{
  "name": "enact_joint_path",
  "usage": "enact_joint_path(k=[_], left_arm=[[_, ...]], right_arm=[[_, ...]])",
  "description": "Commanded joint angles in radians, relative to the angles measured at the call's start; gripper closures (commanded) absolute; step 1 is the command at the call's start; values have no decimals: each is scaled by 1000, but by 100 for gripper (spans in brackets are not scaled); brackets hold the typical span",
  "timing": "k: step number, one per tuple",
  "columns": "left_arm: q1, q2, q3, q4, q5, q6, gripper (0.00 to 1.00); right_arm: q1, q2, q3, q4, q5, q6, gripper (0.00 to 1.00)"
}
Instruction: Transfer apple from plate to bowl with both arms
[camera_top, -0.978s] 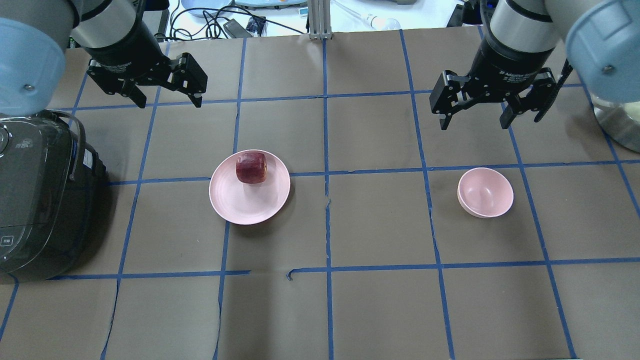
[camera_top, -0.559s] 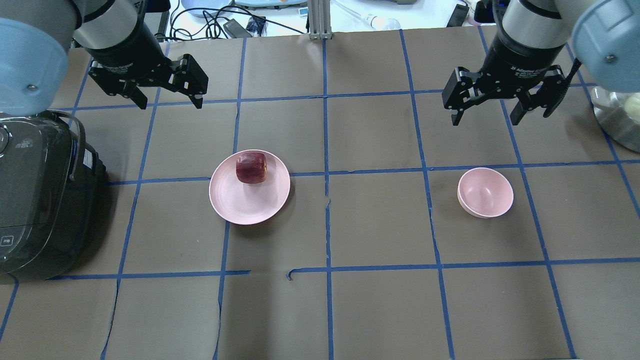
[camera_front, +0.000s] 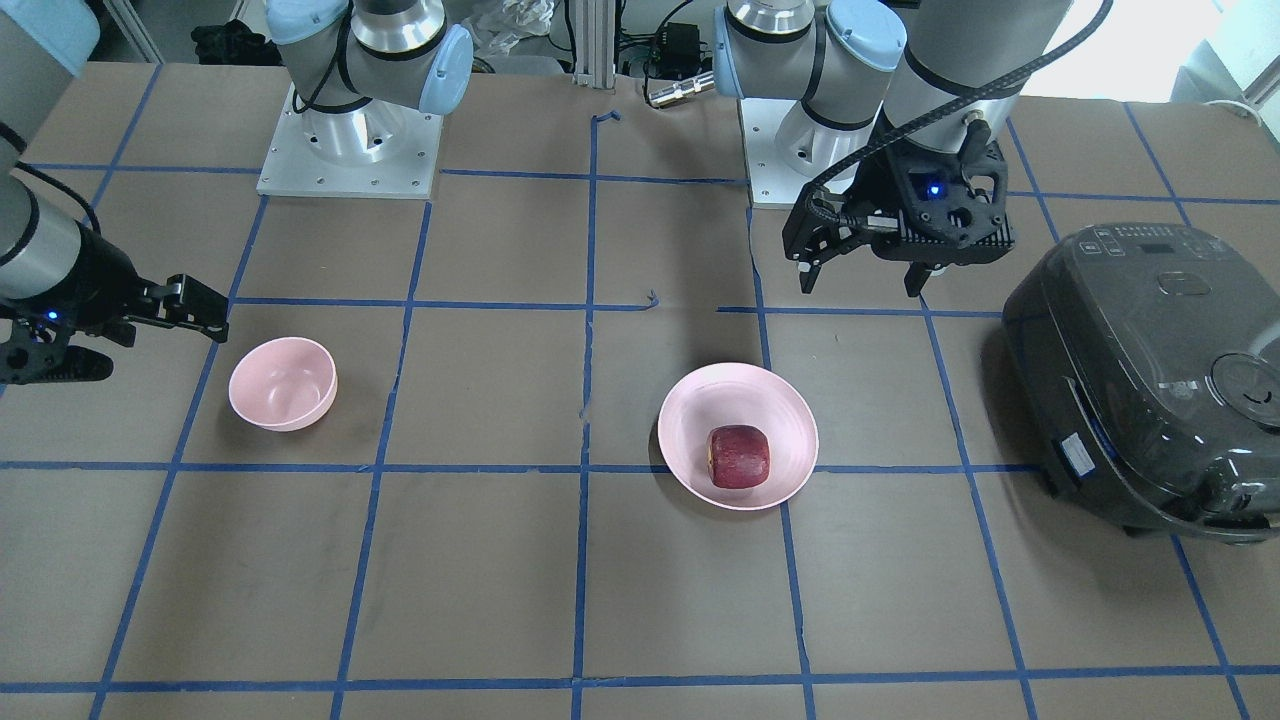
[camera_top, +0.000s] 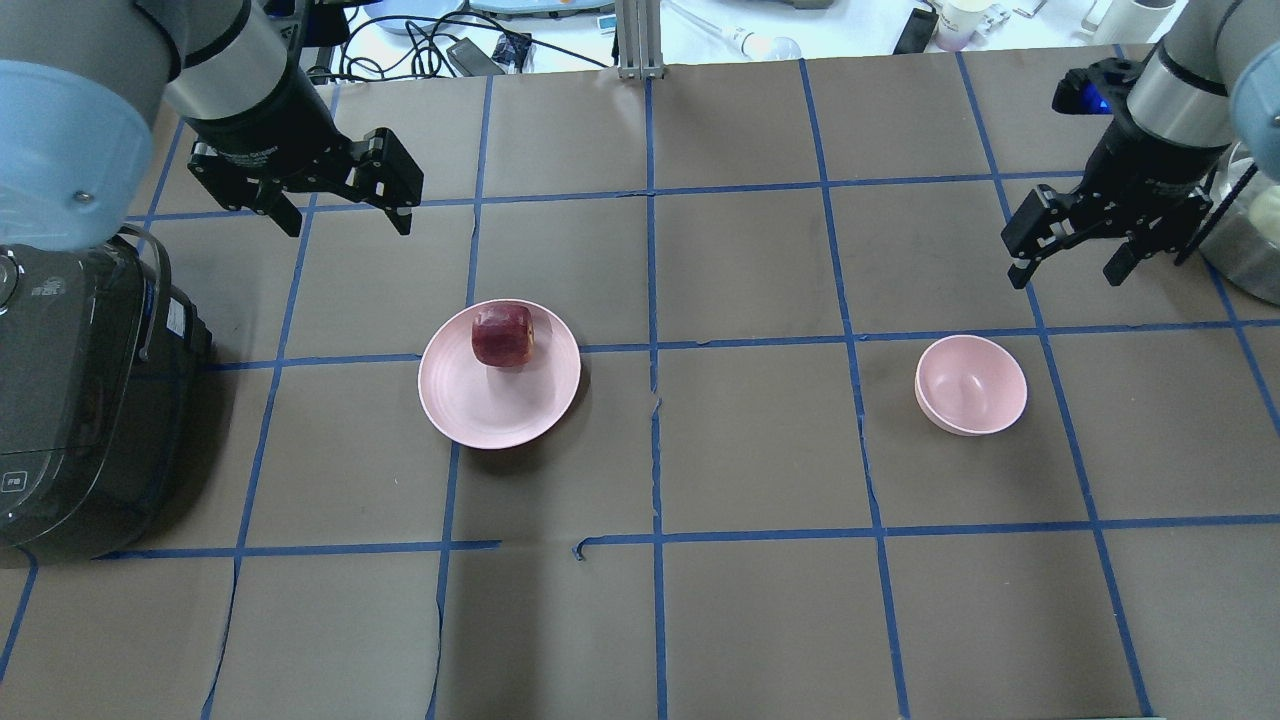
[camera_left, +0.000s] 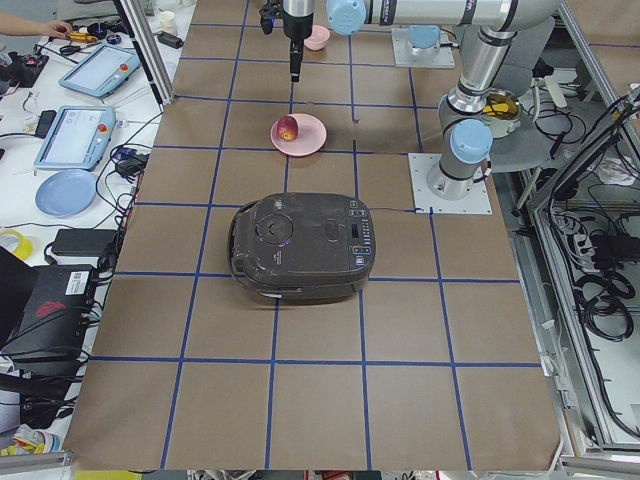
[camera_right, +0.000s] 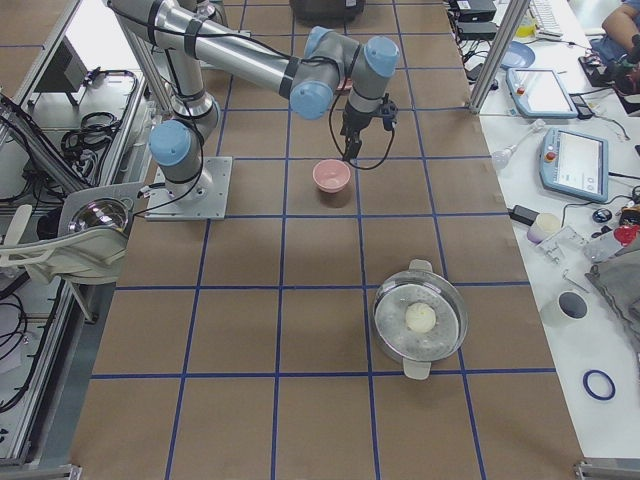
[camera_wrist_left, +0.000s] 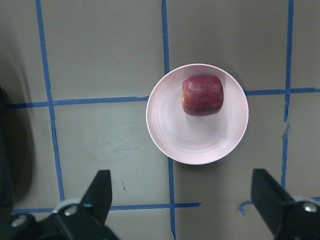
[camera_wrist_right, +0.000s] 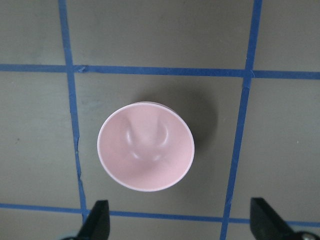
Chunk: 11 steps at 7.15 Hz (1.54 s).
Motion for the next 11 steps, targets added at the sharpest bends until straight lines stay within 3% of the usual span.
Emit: enact_joint_path(k=[1, 3, 5, 6, 7, 8, 9, 11], left_arm=[[-34, -32, -56, 98, -7, -51, 0], [-45, -91, -189, 295, -10, -51, 0], [-47, -134, -312, 477, -10, -51, 0], [-45, -167, -318, 496, -10, -53, 0], [-51, -193, -317, 508, -10, -71, 0], [-66, -220, -317, 543, -10, -95, 0], [-73, -257, -317, 589, -10, -102, 0], [-73, -302, -314, 611, -9, -102, 0]], right_arm=[[-14, 71, 99, -95, 8, -8, 0], [-14, 145, 166, -277, -7, -34, 0], [-14, 151, 188, -283, -9, -54, 3], [-14, 151, 211, -284, -9, -56, 25], [-15, 151, 220, -283, -9, -51, 60], [-20, 150, 219, -283, -9, -45, 85], [-22, 148, 216, -283, -9, -40, 100], [-22, 134, 204, -264, -10, -39, 100]])
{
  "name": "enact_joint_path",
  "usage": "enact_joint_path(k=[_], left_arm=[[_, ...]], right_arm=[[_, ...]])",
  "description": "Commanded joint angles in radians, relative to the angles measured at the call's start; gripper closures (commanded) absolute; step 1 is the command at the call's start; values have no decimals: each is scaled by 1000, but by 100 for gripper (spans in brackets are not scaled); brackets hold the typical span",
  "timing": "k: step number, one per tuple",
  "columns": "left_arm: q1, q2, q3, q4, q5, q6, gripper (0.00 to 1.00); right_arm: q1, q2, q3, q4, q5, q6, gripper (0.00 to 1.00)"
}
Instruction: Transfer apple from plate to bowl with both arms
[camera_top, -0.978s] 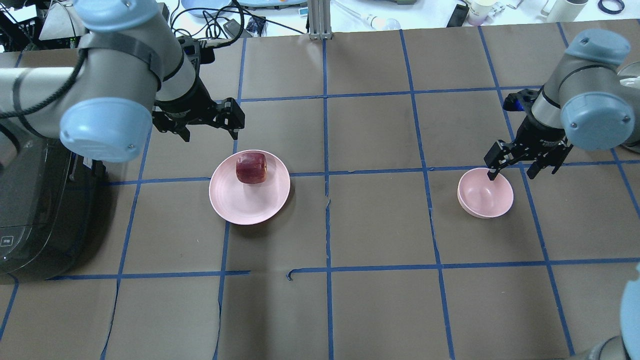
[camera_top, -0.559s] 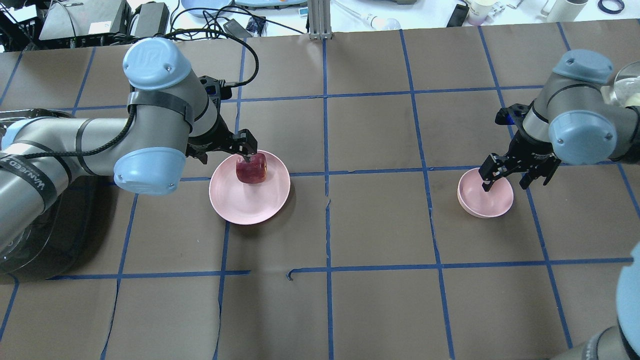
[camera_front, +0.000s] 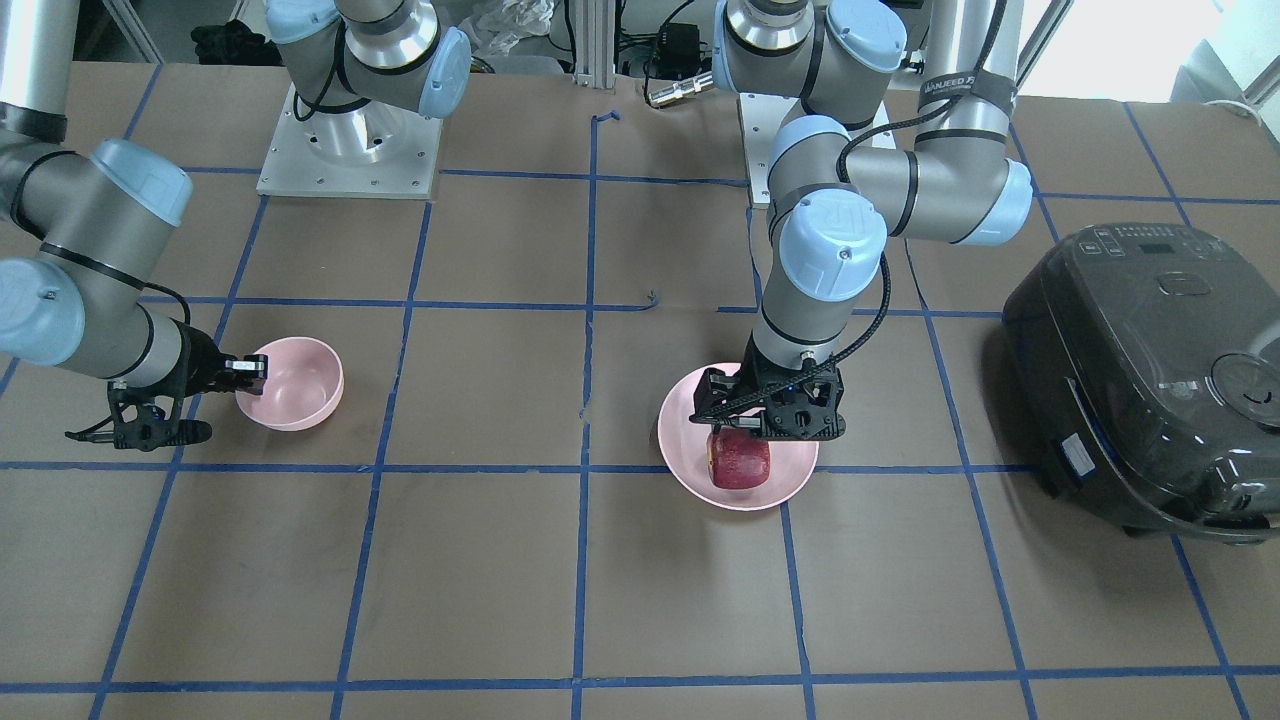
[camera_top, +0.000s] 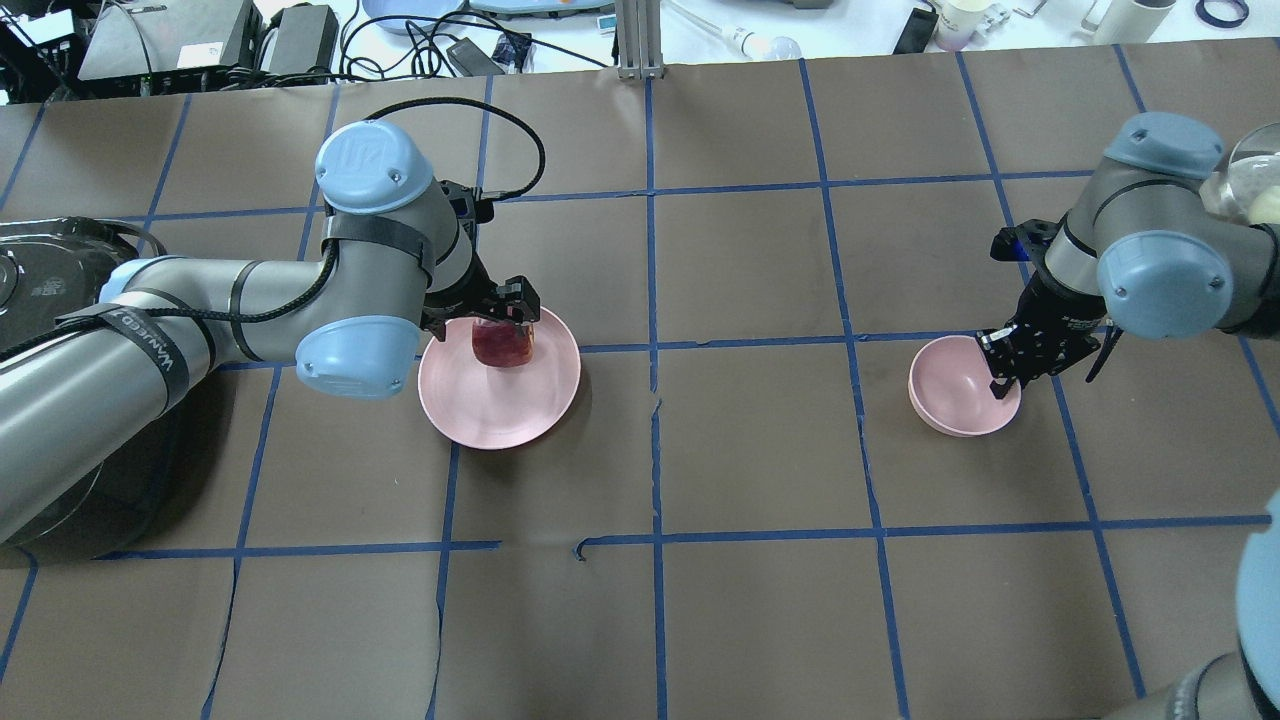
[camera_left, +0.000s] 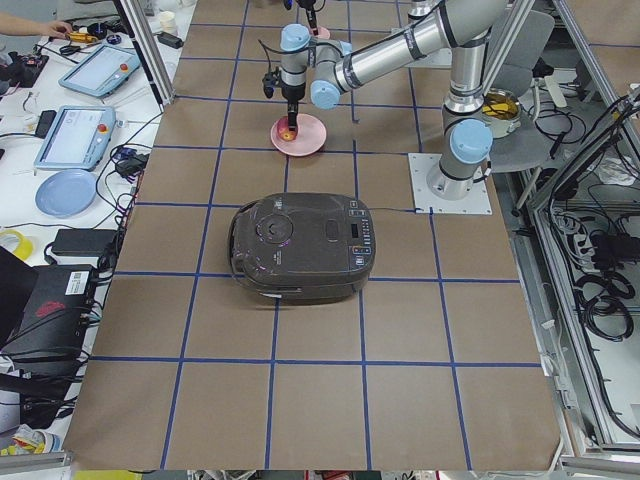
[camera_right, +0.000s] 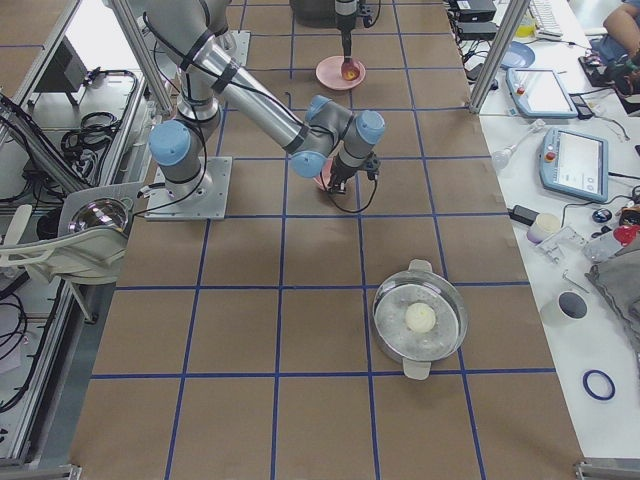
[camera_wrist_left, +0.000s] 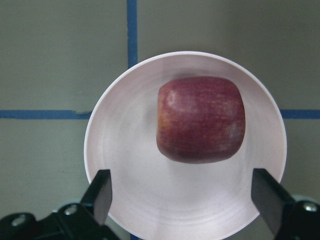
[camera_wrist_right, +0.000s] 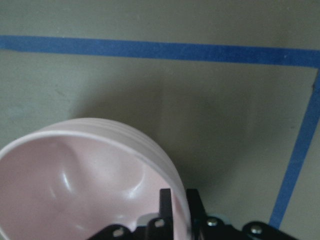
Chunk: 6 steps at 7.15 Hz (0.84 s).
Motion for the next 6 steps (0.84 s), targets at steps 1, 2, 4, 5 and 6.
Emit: enact_joint_path(k=[1, 2, 4, 5, 6], left_arm=[[-3, -46, 2, 30, 1, -6, 0], [-3, -64, 2, 45, 1, -10, 0], [-14, -89, 2, 62, 3, -7, 3], [-15, -95, 3, 74, 7, -3, 11], [-15, -97, 3, 75, 10, -3, 27]], right_arm=[[1, -14, -26, 61, 19, 6, 100], [10, -19, -41, 95, 106, 15, 100], [101, -19, -41, 129, 220, 102, 100], [233, -19, -41, 115, 225, 245, 100], [346, -19, -44, 95, 225, 370, 100]])
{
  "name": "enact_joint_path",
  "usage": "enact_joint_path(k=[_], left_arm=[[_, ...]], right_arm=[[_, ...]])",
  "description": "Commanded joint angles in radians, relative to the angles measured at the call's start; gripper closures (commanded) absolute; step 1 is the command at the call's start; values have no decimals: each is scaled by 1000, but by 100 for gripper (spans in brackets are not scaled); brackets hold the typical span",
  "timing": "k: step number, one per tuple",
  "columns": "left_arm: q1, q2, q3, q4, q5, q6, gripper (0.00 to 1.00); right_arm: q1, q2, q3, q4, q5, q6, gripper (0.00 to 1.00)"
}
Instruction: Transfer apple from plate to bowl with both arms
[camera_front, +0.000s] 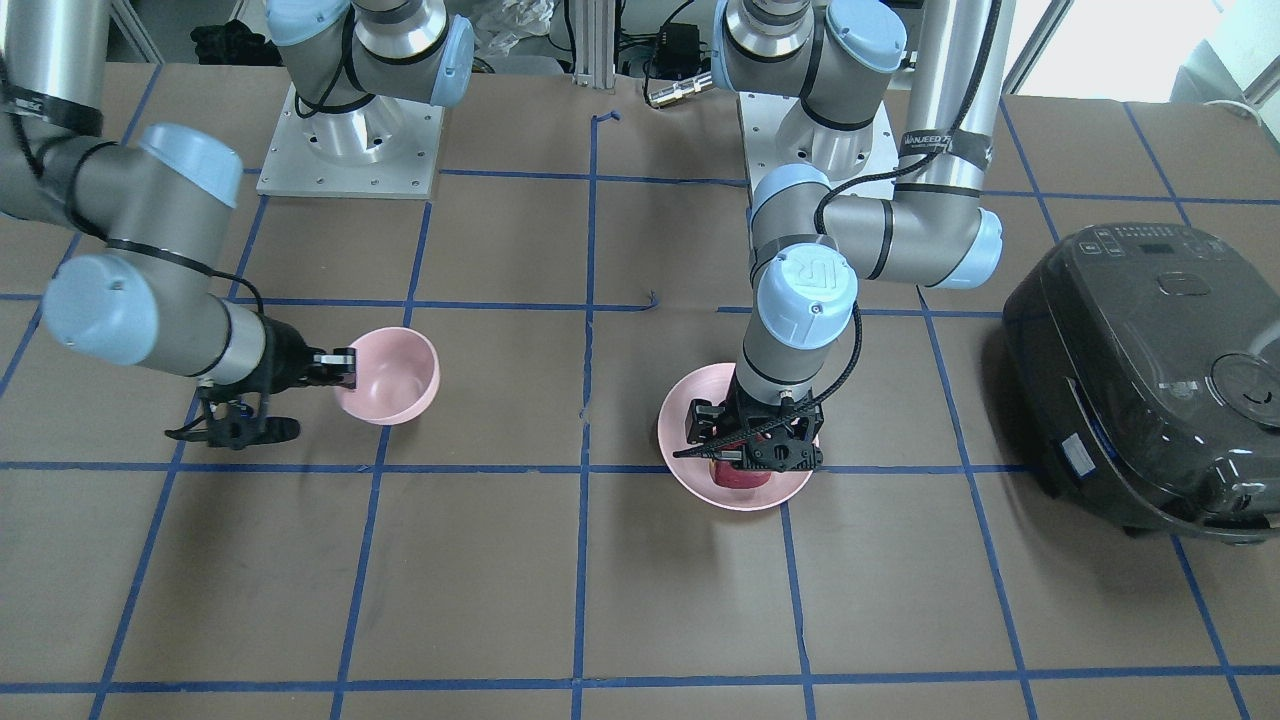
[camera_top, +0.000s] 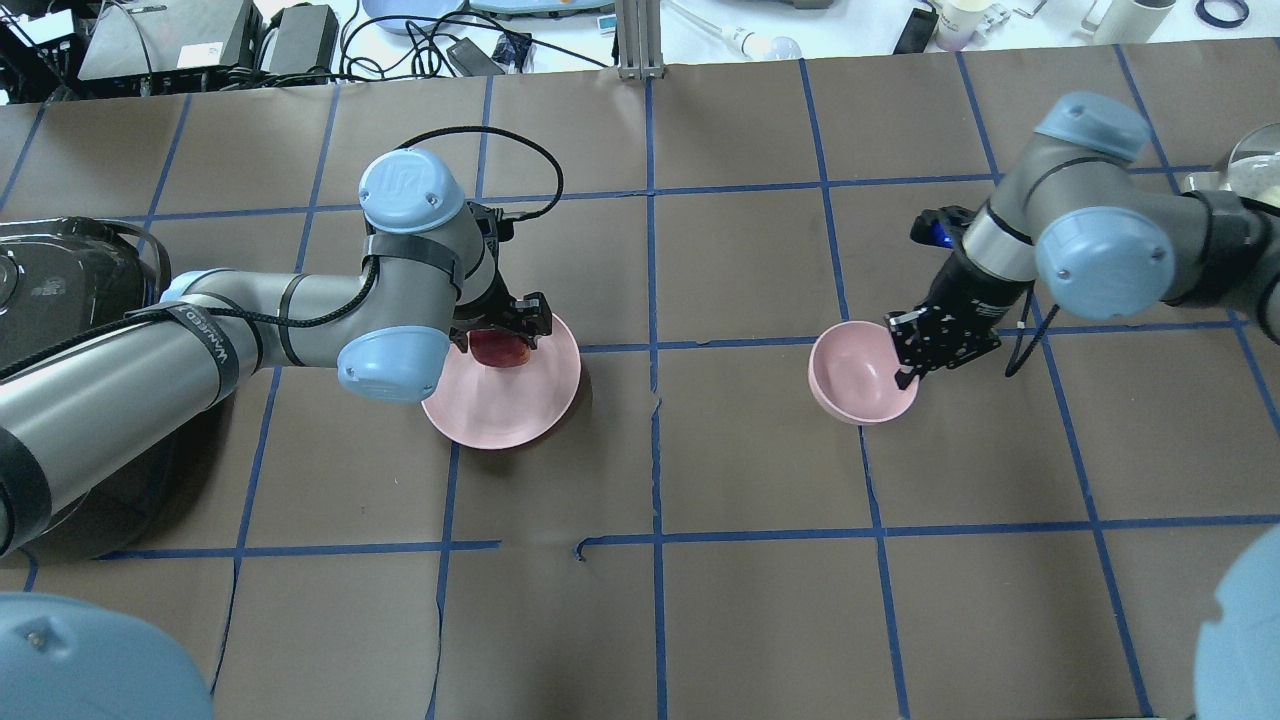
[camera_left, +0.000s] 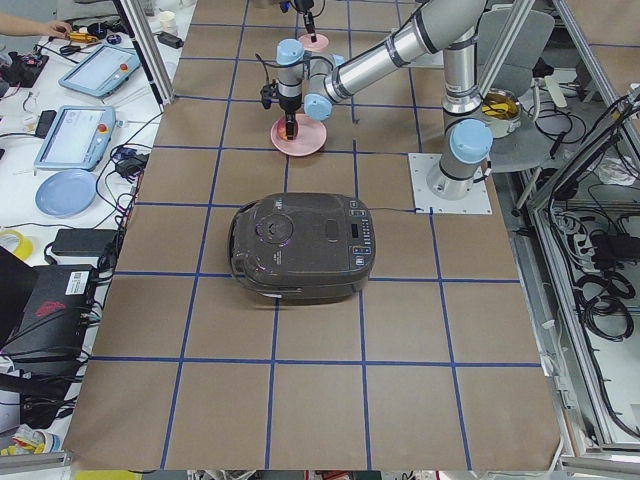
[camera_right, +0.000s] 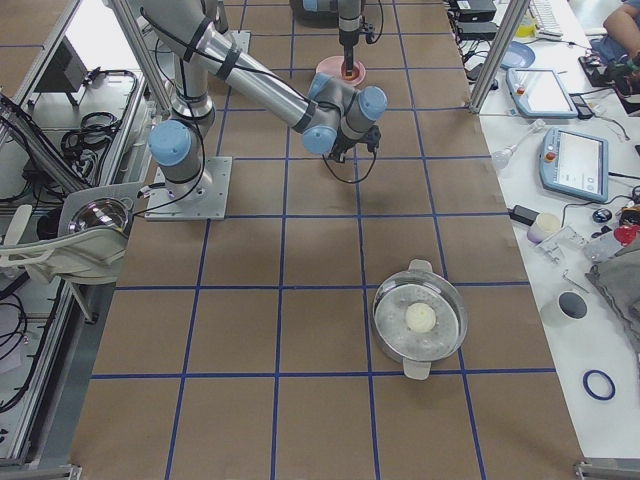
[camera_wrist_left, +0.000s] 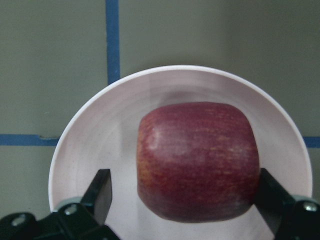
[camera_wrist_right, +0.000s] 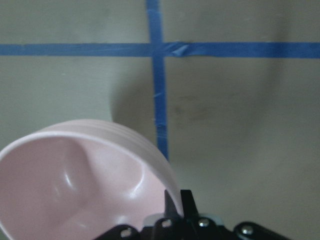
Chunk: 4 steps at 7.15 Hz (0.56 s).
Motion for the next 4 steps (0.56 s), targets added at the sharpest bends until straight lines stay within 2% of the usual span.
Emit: enact_joint_path(k=[1, 2, 4], left_arm=[[-1, -7, 1, 6, 7, 9, 47], [-1, -2, 1, 6, 12, 15, 54], [0, 5, 4, 6, 13, 15, 78]], right_arm=[[201, 1, 4, -87, 10, 242, 100], [223, 9, 12, -91, 10, 264, 100], [235, 12, 39, -128, 10, 274, 100]])
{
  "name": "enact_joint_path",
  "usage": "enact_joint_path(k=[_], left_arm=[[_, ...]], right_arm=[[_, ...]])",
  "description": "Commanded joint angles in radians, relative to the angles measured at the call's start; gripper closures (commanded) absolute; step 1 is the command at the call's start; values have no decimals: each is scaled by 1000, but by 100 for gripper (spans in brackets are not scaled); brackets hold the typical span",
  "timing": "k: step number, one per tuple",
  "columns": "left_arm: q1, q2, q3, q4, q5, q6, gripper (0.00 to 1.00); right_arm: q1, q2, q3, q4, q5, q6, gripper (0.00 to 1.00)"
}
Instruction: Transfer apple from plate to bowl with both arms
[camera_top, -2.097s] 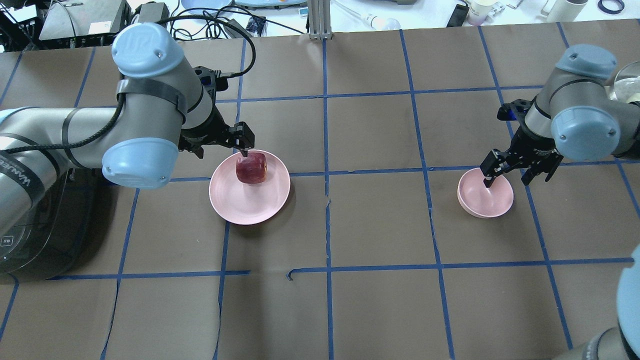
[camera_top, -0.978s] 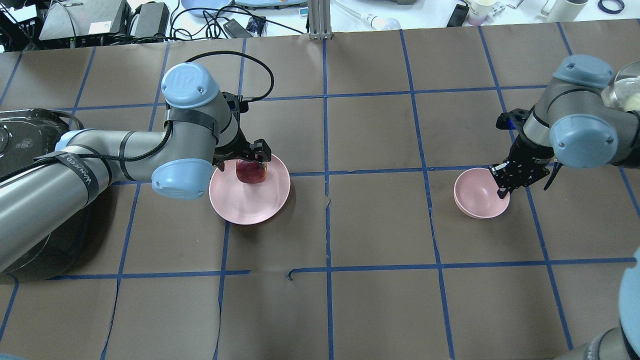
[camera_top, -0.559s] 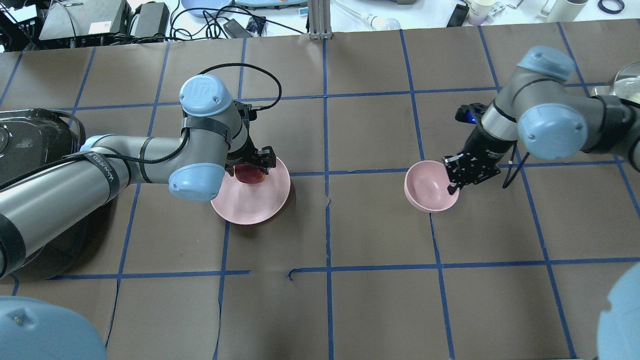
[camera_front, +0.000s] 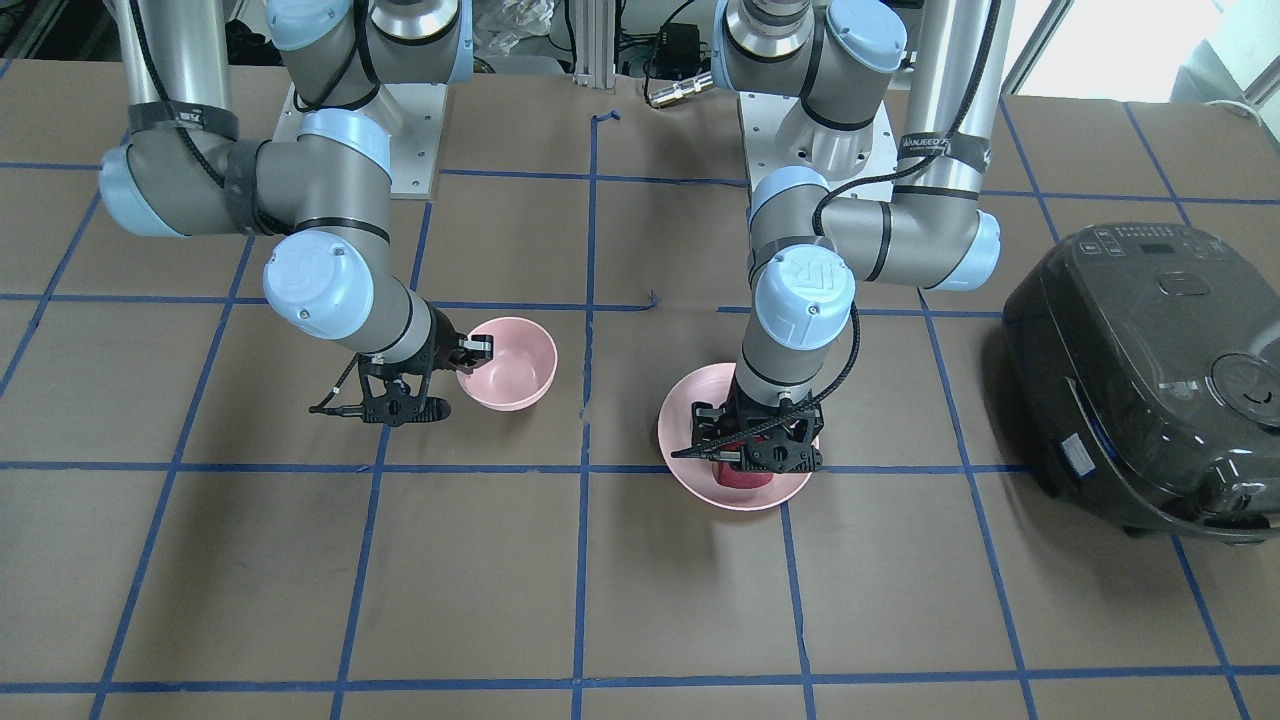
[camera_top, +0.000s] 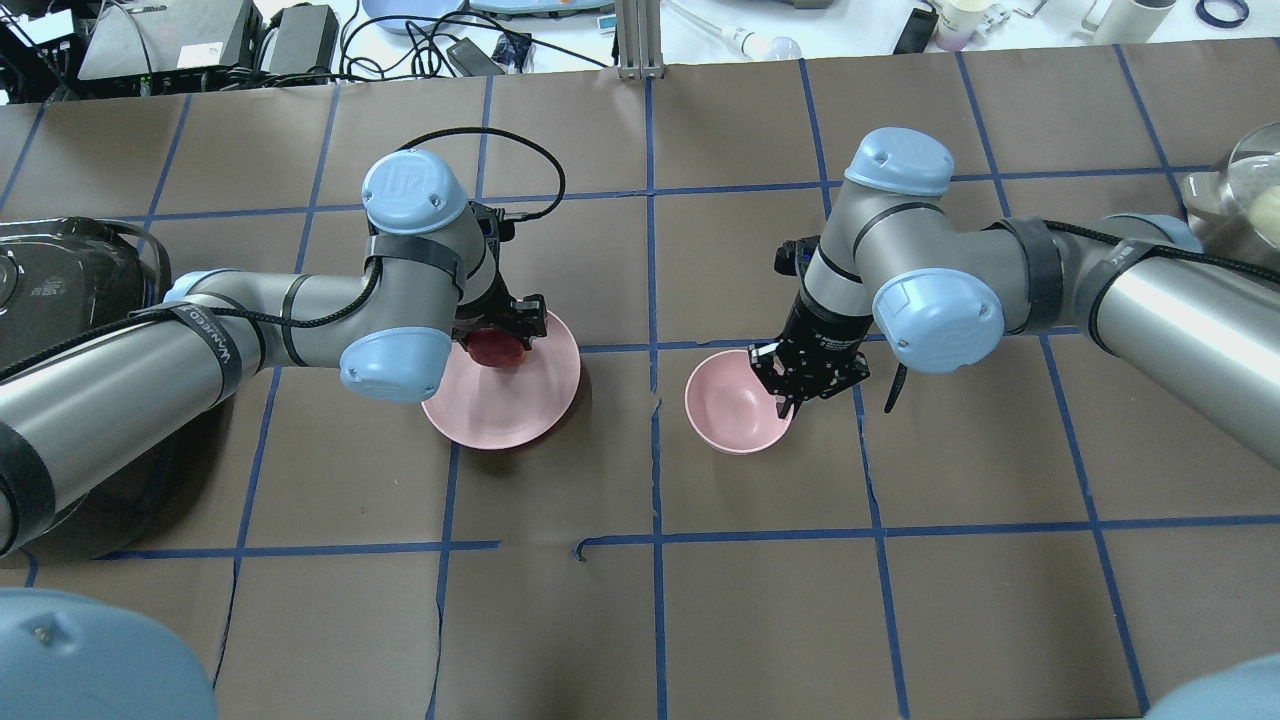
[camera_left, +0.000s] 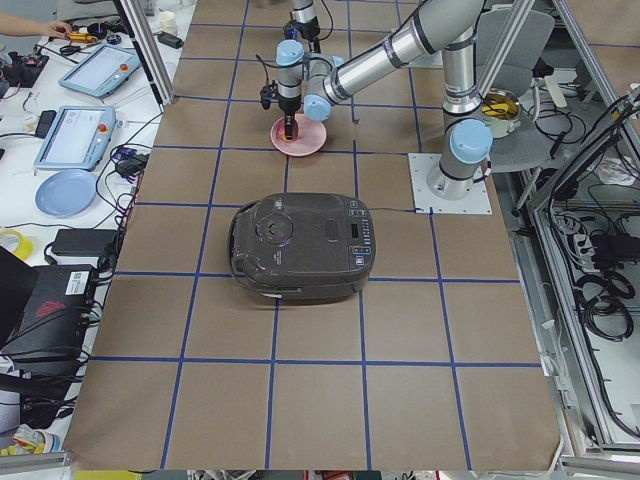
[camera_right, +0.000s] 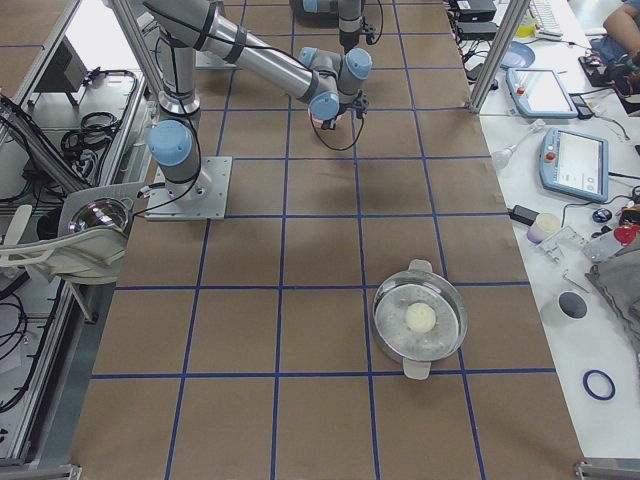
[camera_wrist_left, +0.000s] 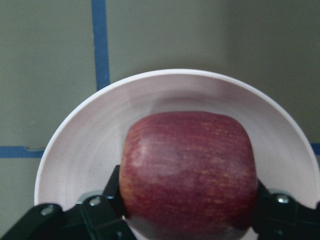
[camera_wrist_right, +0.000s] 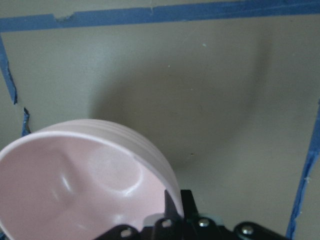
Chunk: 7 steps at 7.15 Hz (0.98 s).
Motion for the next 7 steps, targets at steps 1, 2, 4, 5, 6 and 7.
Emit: enact_joint_path(k=[1, 2, 4, 5, 6, 7], left_arm=[[1, 9, 1, 0, 1, 1, 85], [1, 12, 6, 3, 1, 0, 87], [-2, 17, 28, 0, 0, -8, 91], [-4, 26, 28, -1, 1, -11, 92], [-9, 28, 28, 3, 1, -14, 92], [-24, 37, 31, 5, -11, -49, 92]], right_arm=[[27, 4, 17, -29, -2, 22, 100], [29, 4, 19, -28, -2, 19, 85], [29, -7, 8, -37, -5, 22, 0], [20, -28, -26, -32, -10, 22, 0], [5, -77, -82, -2, -22, 22, 0], [-33, -100, -148, 82, -31, 22, 0]])
